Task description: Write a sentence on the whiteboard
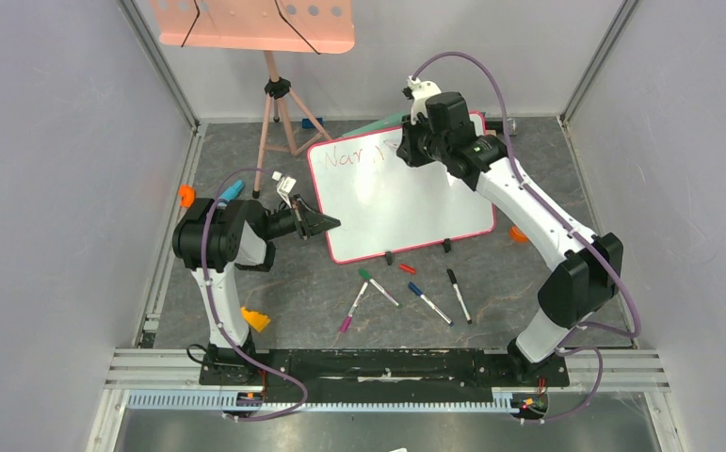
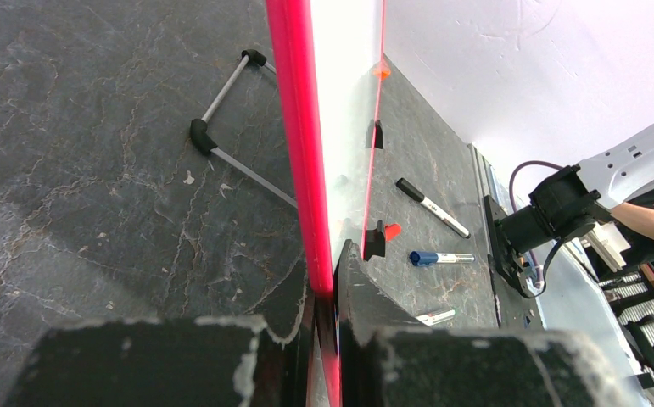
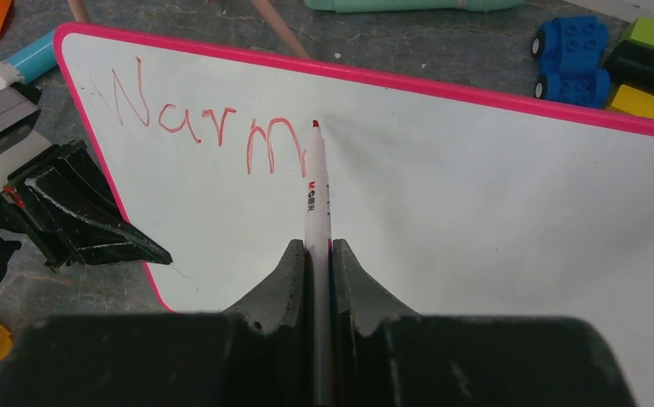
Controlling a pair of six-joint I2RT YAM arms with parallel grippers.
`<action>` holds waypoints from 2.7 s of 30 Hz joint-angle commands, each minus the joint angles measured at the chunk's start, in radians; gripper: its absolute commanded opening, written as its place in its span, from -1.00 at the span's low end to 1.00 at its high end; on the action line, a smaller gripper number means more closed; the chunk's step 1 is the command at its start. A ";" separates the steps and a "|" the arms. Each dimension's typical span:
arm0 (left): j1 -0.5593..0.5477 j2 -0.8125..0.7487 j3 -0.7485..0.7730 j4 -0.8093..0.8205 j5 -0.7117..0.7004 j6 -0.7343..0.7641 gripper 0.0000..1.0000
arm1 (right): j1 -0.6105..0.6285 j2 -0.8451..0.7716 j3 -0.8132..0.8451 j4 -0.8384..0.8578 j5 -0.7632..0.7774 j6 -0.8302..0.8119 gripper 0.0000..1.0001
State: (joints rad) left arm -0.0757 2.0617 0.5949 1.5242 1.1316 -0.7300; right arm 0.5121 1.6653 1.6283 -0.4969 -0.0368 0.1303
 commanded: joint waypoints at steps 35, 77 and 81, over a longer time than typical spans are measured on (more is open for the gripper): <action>0.002 0.045 -0.022 0.033 -0.064 0.287 -0.81 | -0.026 0.054 0.053 -0.091 0.198 0.006 -1.00; 0.002 0.047 -0.020 0.033 -0.066 0.290 -0.81 | -0.040 0.031 0.056 0.054 -0.015 -0.026 -1.00; 0.002 0.046 -0.019 0.033 -0.065 0.290 -0.81 | -0.042 0.026 0.032 0.047 -0.007 -0.023 -1.00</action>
State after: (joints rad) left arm -0.0765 2.0617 0.5953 1.5246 1.1316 -0.7204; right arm 0.4736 1.6882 1.6367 -0.4786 -0.0708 0.1116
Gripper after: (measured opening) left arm 0.114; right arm 0.118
